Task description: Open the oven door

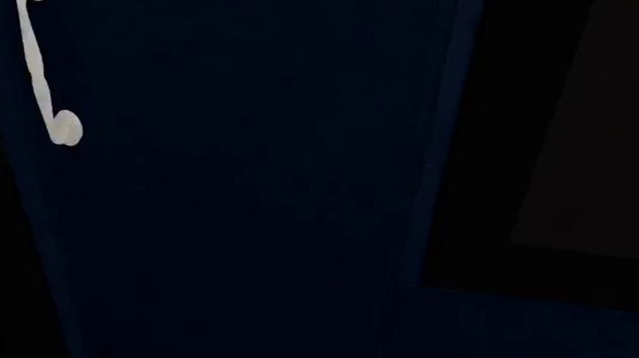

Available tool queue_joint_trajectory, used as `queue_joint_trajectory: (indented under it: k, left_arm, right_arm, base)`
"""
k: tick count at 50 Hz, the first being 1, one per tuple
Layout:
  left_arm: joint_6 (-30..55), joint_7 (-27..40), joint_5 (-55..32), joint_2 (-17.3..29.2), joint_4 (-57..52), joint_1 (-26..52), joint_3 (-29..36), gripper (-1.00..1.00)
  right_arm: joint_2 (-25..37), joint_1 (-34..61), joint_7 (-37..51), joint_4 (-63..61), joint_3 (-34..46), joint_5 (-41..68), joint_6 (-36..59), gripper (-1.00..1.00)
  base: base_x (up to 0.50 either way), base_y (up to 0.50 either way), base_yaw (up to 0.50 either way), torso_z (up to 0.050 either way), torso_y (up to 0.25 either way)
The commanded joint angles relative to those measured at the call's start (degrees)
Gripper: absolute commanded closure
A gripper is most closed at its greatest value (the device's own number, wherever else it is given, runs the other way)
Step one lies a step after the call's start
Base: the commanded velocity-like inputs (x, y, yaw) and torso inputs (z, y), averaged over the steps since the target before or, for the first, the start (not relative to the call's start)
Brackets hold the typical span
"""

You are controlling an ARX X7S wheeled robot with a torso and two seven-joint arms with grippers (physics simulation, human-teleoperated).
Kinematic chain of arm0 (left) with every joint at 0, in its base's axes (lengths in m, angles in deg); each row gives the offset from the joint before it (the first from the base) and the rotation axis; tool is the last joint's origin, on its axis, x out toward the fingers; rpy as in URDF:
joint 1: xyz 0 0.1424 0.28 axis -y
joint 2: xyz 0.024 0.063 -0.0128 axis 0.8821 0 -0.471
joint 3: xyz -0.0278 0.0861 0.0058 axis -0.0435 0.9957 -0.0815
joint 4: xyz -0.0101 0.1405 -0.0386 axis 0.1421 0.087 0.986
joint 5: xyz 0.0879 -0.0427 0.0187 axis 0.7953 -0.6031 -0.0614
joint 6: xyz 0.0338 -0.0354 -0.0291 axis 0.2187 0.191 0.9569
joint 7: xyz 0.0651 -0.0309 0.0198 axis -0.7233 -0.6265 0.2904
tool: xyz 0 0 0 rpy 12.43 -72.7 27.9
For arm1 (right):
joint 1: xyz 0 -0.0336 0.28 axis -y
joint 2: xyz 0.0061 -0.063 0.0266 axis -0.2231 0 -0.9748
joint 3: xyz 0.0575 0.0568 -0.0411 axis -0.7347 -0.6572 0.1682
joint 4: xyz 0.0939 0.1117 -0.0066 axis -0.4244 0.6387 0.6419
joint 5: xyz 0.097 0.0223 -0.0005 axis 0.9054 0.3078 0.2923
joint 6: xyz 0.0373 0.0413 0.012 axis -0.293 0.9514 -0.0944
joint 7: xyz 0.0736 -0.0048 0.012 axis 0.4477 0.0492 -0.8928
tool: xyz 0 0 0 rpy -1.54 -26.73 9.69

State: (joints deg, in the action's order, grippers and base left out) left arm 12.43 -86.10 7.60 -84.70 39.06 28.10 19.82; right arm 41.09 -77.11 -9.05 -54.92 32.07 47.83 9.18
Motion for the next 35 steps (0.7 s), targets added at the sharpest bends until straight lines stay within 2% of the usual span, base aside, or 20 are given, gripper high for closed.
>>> queue_joint_trajectory:
  k: [1,9,11,35]
  left_arm:
    - [-0.5,1.53,-1.35,1.34,0.57,0.11,1.54,-1.0]
    - [1.18,2.45,-2.37,2.73,-1.2,-0.46,3.7,-1.0]
    - [2.87,1.55,-5.03,2.79,-2.58,-0.79,3.42,-1.0]
    - [4.27,3.91,-6.76,4.77,-4.84,-0.85,6.34,-1.0]
  right_arm:
    - [2.98,0.19,3.54,0.62,3.58,2.99,-0.63,-1.0]
    - [3.51,0.38,4.27,1.17,4.62,3.77,-1.06,-1.0]
    - [3.71,0.35,4.41,0.92,4.86,3.93,-0.91,-1.0]
    - [5.22,0.45,5.61,1.11,6.9,5.88,-0.91,-1.0]
  base:
    - [0.0,0.0,0.0,0.0,0.0]
    - [0.0,0.0,0.0,0.0,0.0]
    - [0.0,0.0,0.0,0.0,0.0]
    - [0.0,0.0,0.0,0.05,0.009]
